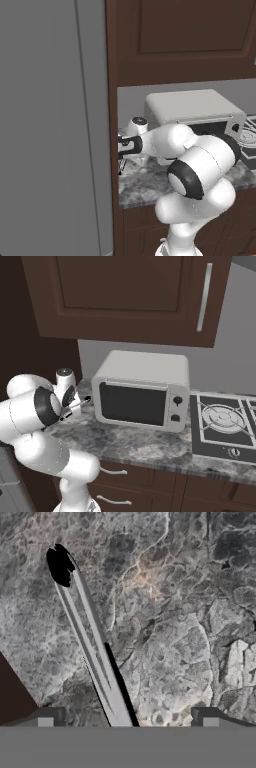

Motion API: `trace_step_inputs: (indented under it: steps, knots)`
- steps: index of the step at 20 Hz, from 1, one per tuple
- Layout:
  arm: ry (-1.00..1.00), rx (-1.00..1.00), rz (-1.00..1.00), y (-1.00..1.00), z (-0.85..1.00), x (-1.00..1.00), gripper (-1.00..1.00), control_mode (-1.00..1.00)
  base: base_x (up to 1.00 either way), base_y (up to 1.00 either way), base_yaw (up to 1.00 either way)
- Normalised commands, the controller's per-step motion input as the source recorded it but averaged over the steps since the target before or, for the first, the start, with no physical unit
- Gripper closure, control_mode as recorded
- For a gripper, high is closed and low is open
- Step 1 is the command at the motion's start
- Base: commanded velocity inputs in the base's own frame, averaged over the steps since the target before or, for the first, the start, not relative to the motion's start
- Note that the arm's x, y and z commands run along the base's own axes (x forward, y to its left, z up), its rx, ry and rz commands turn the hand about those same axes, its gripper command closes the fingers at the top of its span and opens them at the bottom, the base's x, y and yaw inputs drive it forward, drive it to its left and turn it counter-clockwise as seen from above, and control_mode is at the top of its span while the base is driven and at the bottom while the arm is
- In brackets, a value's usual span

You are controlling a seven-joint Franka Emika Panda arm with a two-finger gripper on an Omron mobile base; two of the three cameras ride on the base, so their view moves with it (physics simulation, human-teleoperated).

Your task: Pick up the tongs from the counter and place them near the plate next to the oven.

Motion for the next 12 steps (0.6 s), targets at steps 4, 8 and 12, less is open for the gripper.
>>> trace_step_inputs:
  steps: [4, 8, 12]
  knots:
    - [0.17, 0.0, 0.01, 0.04, -0.4, 0.57, -1.0, -1.0, 0.0, 0.0, 0.0]
    - [0.07, 0.0, 0.01, 0.15, -0.33, 0.47, -1.0, -1.0, 0.0, 0.0, 0.0]
    - [0.08, 0.0, 0.0, 0.18, -0.44, 0.4, -1.0, -1.0, 0.0, 0.0, 0.0]
